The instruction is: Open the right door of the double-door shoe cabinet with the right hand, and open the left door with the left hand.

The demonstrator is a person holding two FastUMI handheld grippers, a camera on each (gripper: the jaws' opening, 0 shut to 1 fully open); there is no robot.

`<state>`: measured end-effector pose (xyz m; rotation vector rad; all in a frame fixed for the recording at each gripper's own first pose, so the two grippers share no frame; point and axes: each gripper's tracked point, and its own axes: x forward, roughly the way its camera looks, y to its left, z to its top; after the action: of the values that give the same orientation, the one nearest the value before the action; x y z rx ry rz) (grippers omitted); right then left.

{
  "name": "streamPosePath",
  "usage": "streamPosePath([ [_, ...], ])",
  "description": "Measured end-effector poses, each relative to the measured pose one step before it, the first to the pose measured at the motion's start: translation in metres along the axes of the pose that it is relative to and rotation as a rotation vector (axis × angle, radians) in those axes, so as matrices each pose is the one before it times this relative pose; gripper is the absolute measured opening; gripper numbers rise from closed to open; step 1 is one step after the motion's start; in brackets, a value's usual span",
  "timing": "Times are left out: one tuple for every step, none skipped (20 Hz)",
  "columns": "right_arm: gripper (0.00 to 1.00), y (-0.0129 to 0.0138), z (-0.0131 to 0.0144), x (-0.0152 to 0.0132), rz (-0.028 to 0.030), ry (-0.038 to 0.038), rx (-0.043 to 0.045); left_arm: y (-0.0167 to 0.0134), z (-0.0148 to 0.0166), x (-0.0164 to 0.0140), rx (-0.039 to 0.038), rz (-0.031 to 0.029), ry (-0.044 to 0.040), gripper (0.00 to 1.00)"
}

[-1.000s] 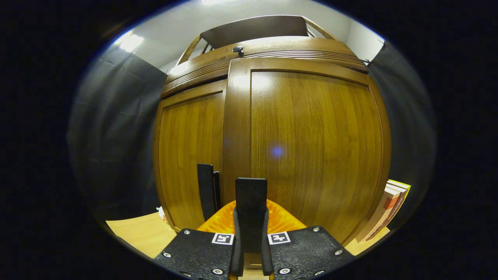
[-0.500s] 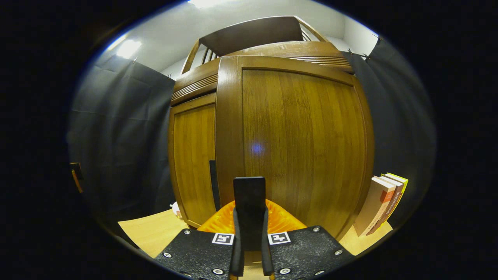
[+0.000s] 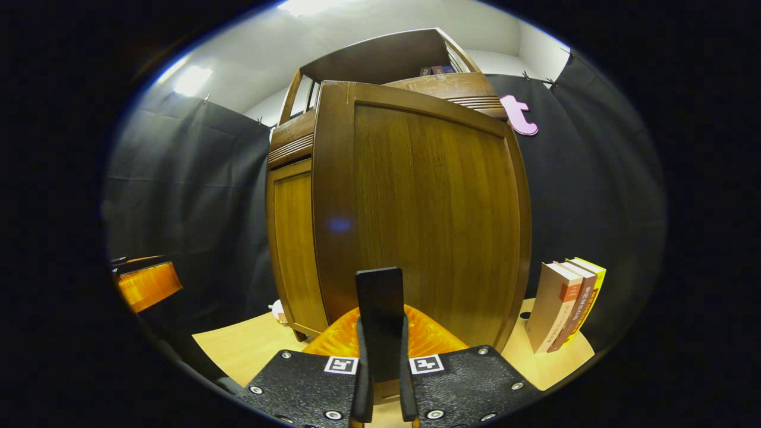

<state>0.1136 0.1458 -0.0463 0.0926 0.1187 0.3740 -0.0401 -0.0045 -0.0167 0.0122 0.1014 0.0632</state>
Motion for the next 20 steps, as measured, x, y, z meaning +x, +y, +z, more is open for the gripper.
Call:
streamPosePath([
  [0.17,-0.00375,0.00074,-0.00581,-0.00408,-0.00024,-0.00032,-0.00227,-0.00112,0.00043,-0.00374,-0.00027,0.00092,0.96],
  [0.17,-0.00354,0.00129,-0.00676,-0.00292,0.00026,0.00088,-0.00198,-0.00045,0.00011,-0.00266,-0.0004,0.00033,0.97],
  [0.17,-0.00527,0.00068,-0.00847,-0.00591,-0.00061,0.00254,-0.00215,-0.00008,0.00149,-0.00131,-0.00167,-0.00144,0.99],
  [0.17,-0.00739,-0.00061,-0.00725,-0.0096,-0.00004,0.00105,-0.00138,-0.00055,-0.00034,-0.00069,-0.0002,-0.00112,0.99],
  [0.17,-0.00687,0.00003,-0.00739,-0.01325,-0.00098,-0.00402,-0.00121,-0.00059,0.00017,-0.00056,0.00032,-0.00001,0.99],
  [0.17,-0.00779,0.00168,-0.00779,-0.016,-0.00136,-0.00431,-0.00088,-0.00085,0.00072,-0.00034,0.00042,0.00232,0.99],
  [0.17,-0.00787,0.00029,-0.00786,-0.01577,-0.00331,-0.00315,-0.00184,0.00068,0.00038,-0.00104,-0.00059,0.00142,0.99],
  [0.17,-0.00965,0.00099,-0.00703,-0.01585,-0.00271,-0.00087,-0.00152,-0.00155,-0.00008,-0.00139,-0.00127,0.00026,0.99],
  [0.13,-0.00884,0.00003,-0.00591,-0.01676,-0.00158,-0.00085,-0.00114,0.00101,0.00116,-0.00197,-0.00182,-0.00026,0.99],
  [0.13,-0.00618,0.00173,-0.00461,-0.01253,-0.00358,-0.0059,-0.00172,-0.00003,-0.00041,-0.00113,-0.00228,-0.00073,0.99],
  [0.15,-0.00596,0.00158,-0.00421,-0.01236,-0.01025,-0.00818,-0.00079,-0.0009,0.00068,0.00029,-0.00145,-0.00051,0.99],
  [0.16,-0.00888,0.00098,-0.00355,-0.02357,-0.01132,-0.0061,-0.00184,-0.00065,0.00037,0.00253,-0.00125,-0.00097,0.97],
  [0.13,-0.00837,0.00078,-0.00199,-0.02006,-0.01167,-0.00387,-0.00239,-0.00072,-0.00002,0.00577,-0.00056,0.00108,0.96],
  [0.12,-0.00583,0.00059,-0.00443,-0.01571,-0.00522,-0.00029,-0.00239,-0.00146,0.00072,0.00458,-0.00153,0.00184,0.94],
  [0.11,-0.00801,-0.00138,-0.0016,-0.01635,-0.00049,0.00541,-0.00309,-0.00016,-0.00017,0.00148,-0.00559,-0.001,0.94],
  [0.1,-0.00685,0.00188,-0.00144,-0.00996,-0.00218,0.00742,-0.00254,0.00145,0.00068,-0.00026,-0.00627,-0.00234,0.94],
  [0.09,-0.0082,-0.00022,-0.0008,-0.00689,-0.00017,0.00213,-0.00371,0.00083,0.00168,-0.00013,-0.00759,-0.00068,0.94],
  [0.07,-0.01005,0.00065,0.00049,-0.00998,-0.00258,-0.00657,-0.00212,-0.00138,0.00097,0.0015,-0.00611,0.00186,0.94],
  [0.12,-0.01091,0.00079,-0.00033,-0.0239,0.00021,-0.01351,-0.00261,-0.00013,0.00127,0.00365,-0.00505,0.00173,0.94],
  [0.04,-0.01062,0.0002,-0.00098,-0.02536,0.00179,-0.01226,-0.00286,-0.00118,0.00066,0.00378,-0.00316,0.00265,0.94],
])
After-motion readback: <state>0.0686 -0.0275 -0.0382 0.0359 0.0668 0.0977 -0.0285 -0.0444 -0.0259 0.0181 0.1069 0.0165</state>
